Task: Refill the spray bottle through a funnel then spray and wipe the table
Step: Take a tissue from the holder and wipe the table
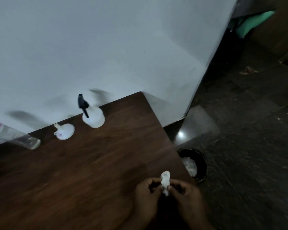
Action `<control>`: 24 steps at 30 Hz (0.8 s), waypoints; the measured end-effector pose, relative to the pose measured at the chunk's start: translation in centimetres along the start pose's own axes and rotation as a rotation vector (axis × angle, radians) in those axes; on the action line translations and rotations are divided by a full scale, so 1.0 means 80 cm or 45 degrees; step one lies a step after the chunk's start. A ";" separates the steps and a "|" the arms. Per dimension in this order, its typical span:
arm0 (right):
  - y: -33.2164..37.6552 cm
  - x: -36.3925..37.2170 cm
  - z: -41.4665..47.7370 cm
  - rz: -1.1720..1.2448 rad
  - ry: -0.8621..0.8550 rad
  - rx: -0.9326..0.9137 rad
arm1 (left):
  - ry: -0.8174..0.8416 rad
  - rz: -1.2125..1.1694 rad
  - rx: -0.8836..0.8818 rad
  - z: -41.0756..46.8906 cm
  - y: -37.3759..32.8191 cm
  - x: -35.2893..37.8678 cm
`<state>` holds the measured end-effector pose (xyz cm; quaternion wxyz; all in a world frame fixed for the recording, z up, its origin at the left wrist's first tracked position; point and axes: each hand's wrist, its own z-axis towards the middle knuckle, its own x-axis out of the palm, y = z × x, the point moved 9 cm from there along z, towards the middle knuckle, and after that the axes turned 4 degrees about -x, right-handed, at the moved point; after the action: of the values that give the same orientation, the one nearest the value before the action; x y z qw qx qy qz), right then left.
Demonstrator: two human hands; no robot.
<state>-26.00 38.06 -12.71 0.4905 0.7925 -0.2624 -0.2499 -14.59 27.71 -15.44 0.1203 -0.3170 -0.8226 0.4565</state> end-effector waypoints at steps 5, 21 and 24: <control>0.013 -0.066 0.040 0.150 -0.207 -0.036 | 0.125 -0.052 -0.001 0.042 -0.038 0.079; -0.099 -0.207 0.154 0.151 -0.738 0.317 | 0.385 0.577 0.072 0.200 -0.006 0.255; -0.105 -0.211 0.156 0.046 -0.733 0.321 | 0.416 0.680 0.021 0.203 0.010 0.264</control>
<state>-45.14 44.34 -22.94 0.2983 0.7389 -0.4335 -0.4208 -38.44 30.35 -27.01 0.1293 -0.5899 -0.6764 0.4217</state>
